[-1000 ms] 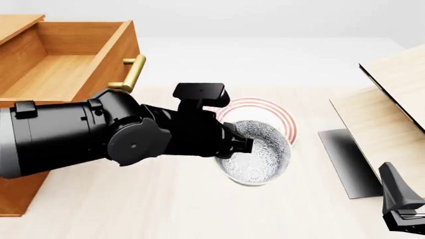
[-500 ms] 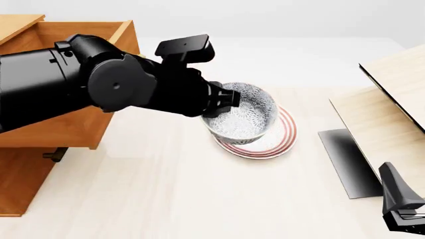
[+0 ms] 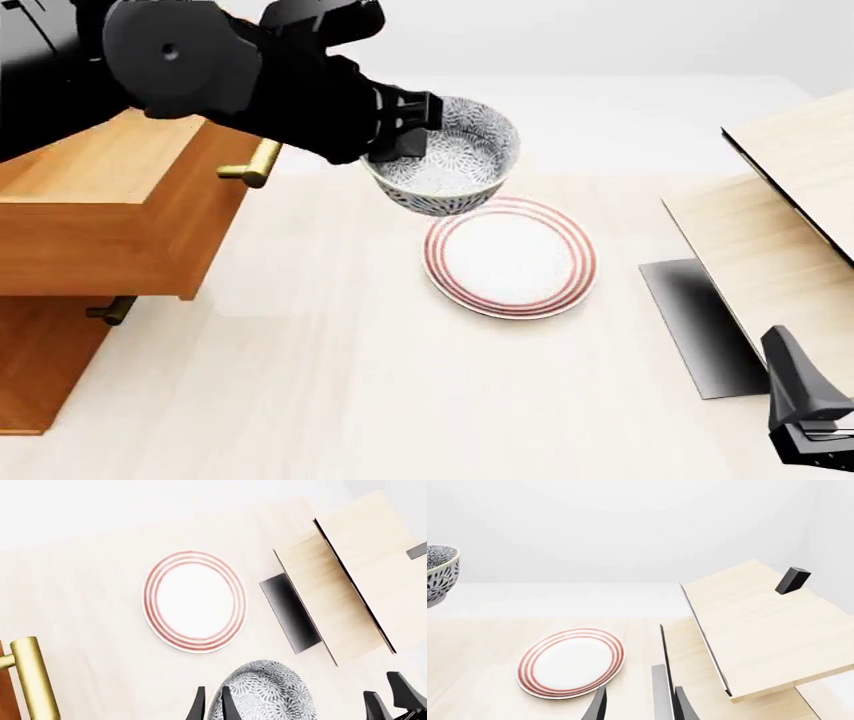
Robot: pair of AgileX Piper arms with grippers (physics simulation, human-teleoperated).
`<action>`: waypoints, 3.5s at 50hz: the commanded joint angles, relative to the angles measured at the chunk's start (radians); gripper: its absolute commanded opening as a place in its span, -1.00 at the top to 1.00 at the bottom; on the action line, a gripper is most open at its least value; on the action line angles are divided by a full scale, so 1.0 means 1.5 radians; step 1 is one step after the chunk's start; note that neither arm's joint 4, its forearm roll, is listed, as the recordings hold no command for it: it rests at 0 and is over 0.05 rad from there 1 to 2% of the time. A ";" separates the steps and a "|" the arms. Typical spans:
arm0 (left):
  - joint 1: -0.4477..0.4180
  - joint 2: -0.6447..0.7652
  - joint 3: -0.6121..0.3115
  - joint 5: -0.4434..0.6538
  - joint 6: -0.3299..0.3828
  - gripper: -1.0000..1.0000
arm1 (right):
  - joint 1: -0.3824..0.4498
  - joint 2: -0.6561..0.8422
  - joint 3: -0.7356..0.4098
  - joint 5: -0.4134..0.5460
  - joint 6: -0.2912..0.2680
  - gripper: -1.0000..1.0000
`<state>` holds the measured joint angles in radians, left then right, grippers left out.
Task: Open the top drawer of the cabinet and put the bowl in it.
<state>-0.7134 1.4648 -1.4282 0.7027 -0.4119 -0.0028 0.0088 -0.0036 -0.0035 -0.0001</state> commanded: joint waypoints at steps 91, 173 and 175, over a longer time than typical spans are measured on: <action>0.318 -0.065 -0.206 0.230 -0.015 1.00 | 0.000 -0.001 0.000 0.000 0.000 -1.00; 0.552 -0.084 0.010 0.063 -0.056 1.00 | 0.000 -0.001 0.000 0.000 0.000 -1.00; 0.552 -0.075 0.012 0.056 -0.056 1.00 | 0.000 -0.001 0.000 0.000 0.000 -1.00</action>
<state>0.1059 1.3098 -1.4073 0.8198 -0.5084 -0.0027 0.0087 -0.0036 -0.0035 -0.0001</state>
